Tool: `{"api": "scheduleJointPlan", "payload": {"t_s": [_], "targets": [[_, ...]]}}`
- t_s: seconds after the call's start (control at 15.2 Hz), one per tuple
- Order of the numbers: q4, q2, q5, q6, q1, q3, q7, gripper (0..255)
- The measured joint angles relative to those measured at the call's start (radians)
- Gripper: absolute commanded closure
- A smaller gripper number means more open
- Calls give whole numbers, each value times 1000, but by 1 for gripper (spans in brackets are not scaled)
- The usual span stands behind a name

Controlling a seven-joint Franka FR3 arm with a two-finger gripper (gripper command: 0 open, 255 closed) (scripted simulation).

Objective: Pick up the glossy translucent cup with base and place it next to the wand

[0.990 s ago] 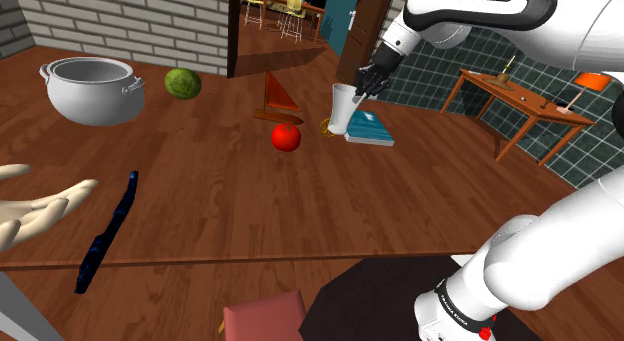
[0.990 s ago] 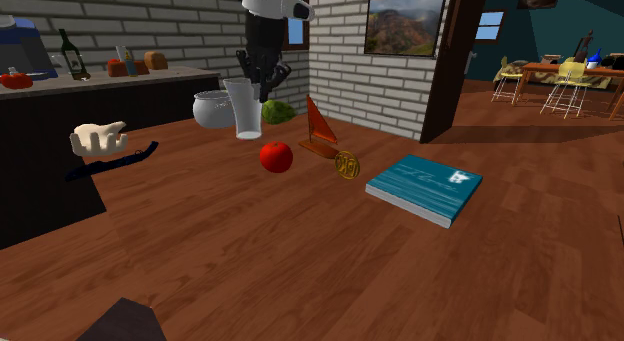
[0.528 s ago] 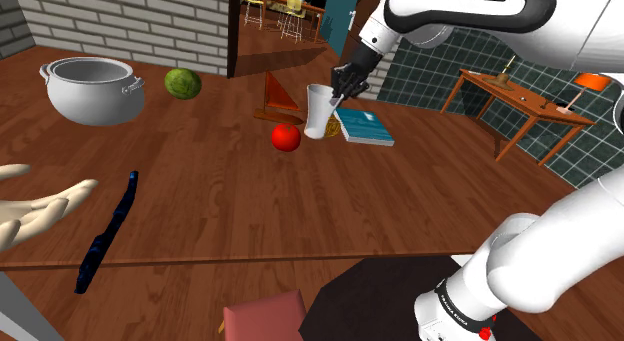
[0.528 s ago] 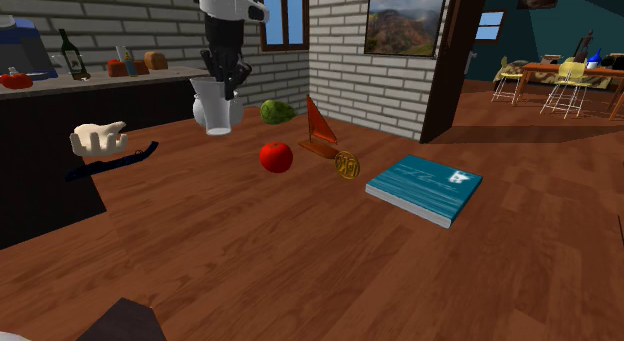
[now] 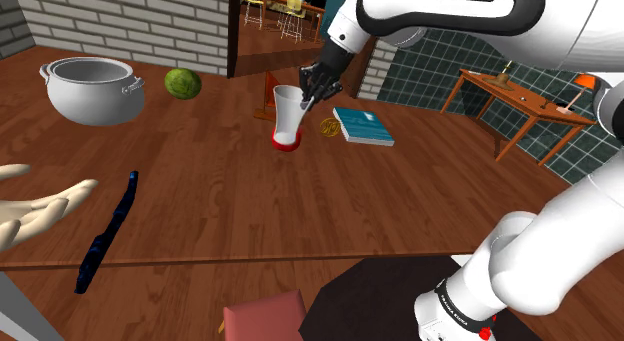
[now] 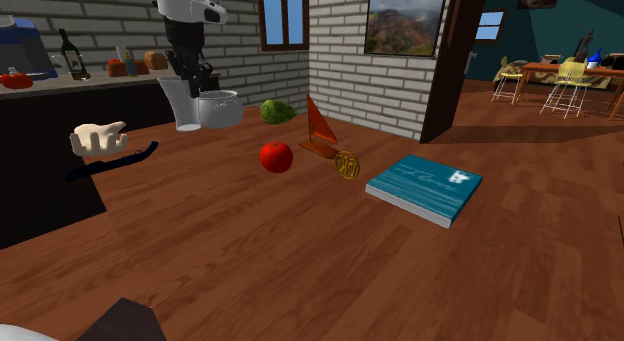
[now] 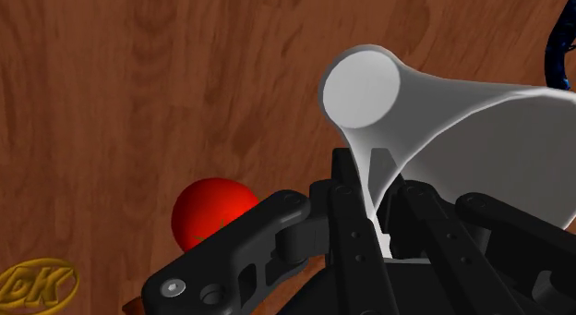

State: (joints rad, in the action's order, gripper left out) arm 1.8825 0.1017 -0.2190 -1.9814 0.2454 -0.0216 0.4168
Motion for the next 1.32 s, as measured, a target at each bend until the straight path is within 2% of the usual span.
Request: {"api": "scheduleJointPlan", "payload": {"t_s": [0.66,1.06,1.32], "targets": [[-177,-158,65,-23,105,-118,241,255],[-373,-314,134,2,186,-168,387,255],[-380,-336,146,-16,203,-175,413,255]]}}
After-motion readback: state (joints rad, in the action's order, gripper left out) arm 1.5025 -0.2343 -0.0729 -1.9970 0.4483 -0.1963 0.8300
